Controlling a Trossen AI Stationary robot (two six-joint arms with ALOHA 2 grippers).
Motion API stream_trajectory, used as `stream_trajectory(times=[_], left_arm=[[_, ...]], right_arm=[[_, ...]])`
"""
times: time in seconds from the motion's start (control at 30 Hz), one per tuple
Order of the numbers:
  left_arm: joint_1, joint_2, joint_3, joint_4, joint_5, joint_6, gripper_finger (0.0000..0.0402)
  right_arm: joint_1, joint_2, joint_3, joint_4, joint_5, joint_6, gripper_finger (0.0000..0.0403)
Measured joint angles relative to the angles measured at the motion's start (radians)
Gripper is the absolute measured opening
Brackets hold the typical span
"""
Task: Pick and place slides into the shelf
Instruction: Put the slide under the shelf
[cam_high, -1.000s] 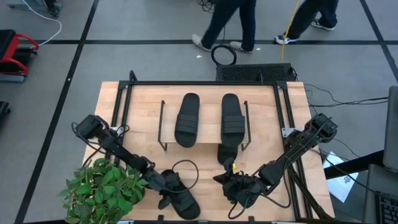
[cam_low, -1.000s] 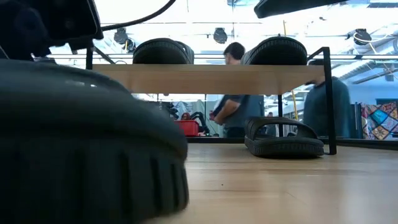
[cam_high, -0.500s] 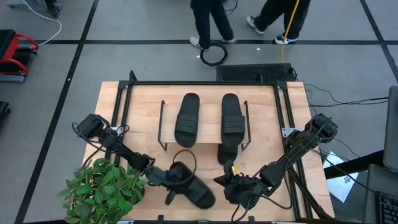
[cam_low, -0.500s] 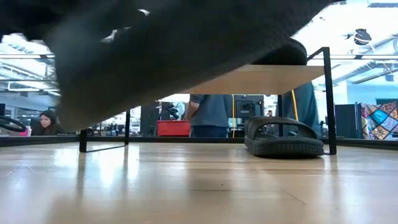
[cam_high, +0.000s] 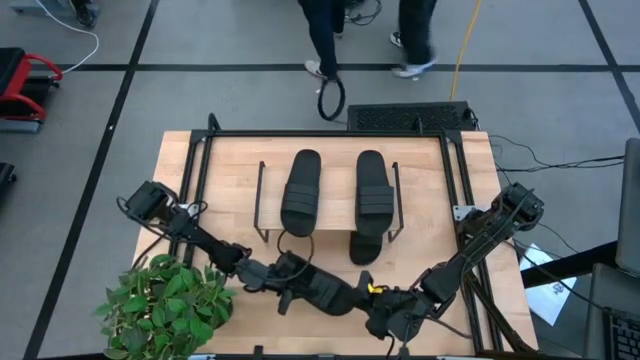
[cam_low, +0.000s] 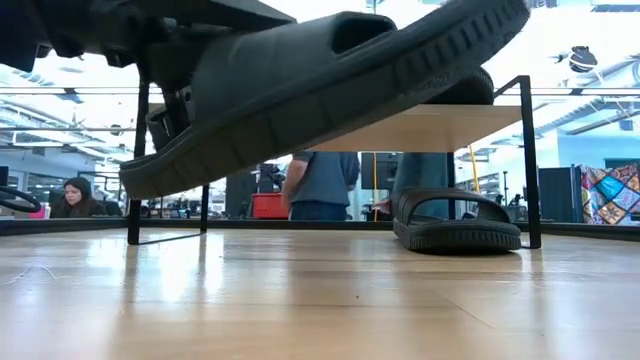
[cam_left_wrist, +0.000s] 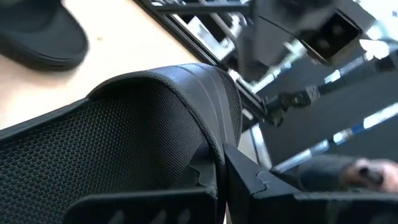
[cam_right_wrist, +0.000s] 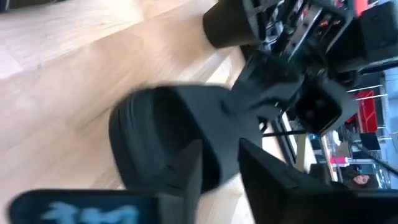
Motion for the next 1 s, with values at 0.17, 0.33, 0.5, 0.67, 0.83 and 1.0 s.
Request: stream_trajectory(times=[0.17, 0.33, 0.5, 0.67, 0.83, 1.0], left_arm=[[0.005, 0.0, 0.002, 0.008, -0.052, -0.038, 0.0001], [0.004, 0.0, 0.049, 0.0, -0.069, -0.034, 0.0001], [0.0, 0.0, 0.145, -0.113, -0.068, 0.012, 0.0], [-0.004, 0.0, 0.226, -0.23, -0.063, 0.039, 0.0], [-0.012, 0.001, 0.267, -0.259, -0.051, 0.066, 0.0], [-0.016, 0.002, 0.286, -0.297, -0.047, 0.07, 0.0]], right_arm=[[-0.005, 0.0, 0.0, 0.035, 0.002, -0.024, 0.0164], [-0.021, 0.0, 0.0, 0.03, 0.002, -0.034, 0.0194], [-0.027, -0.001, 0.001, 0.032, 0.002, -0.039, 0.0192], [-0.027, -0.001, 0.001, 0.007, 0.011, -0.039, 0.0184], [-0.024, -0.002, 0.004, -0.085, 0.068, -0.037, 0.0181], [-0.024, 0.002, 0.003, -0.092, 0.125, -0.038, 0.0181]])
